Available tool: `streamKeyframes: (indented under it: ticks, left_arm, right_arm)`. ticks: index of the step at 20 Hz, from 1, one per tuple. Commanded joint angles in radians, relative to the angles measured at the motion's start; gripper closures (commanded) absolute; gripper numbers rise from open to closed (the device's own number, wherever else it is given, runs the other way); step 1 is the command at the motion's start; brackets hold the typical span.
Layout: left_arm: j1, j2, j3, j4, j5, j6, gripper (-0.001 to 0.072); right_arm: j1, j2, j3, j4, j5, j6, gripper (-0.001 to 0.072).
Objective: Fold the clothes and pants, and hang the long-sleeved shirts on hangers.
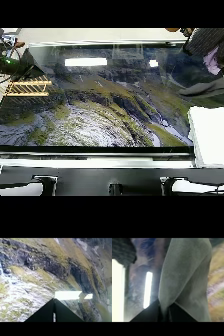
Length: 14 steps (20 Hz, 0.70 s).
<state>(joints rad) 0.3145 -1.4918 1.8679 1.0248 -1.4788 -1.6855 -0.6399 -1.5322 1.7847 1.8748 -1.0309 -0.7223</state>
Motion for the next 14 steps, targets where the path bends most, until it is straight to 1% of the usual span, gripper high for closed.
streamKeyframes:
  ticks: [1,3,5,9,12,14]
  left_arm:
    - [0.0,-0.001,0.0,0.0,-0.029,-0.002,0.0691]
    - [0.0,-0.001,0.0,0.0,-0.049,-0.002,0.069]
    - [0.0,-0.001,0.0,0.0,-0.076,-0.016,0.0691]
    - [0.0,0.0,0.0,0.0,-0.116,-0.017,0.0691]
    - [0.0,0.0,0.0,0.0,-0.133,-0.016,0.0691]
    - [0.0,0.0,0.0,0.0,-0.137,-0.016,0.0691]
  right_arm:
    - [-0.001,0.049,0.001,-0.133,-0.119,0.109,0.0677]
    - [-0.001,0.069,0.001,-0.182,-0.175,0.141,0.0677]
    - [-0.001,0.083,0.0,-0.208,-0.231,0.14,0.0676]
    - [-0.001,0.102,0.0,-0.267,-0.346,0.138,0.0676]
    - [-0.001,0.127,0.0,-0.335,-0.399,0.101,0.0676]
    - [0.0,0.135,0.0,-0.388,-0.448,0.048,0.0676]
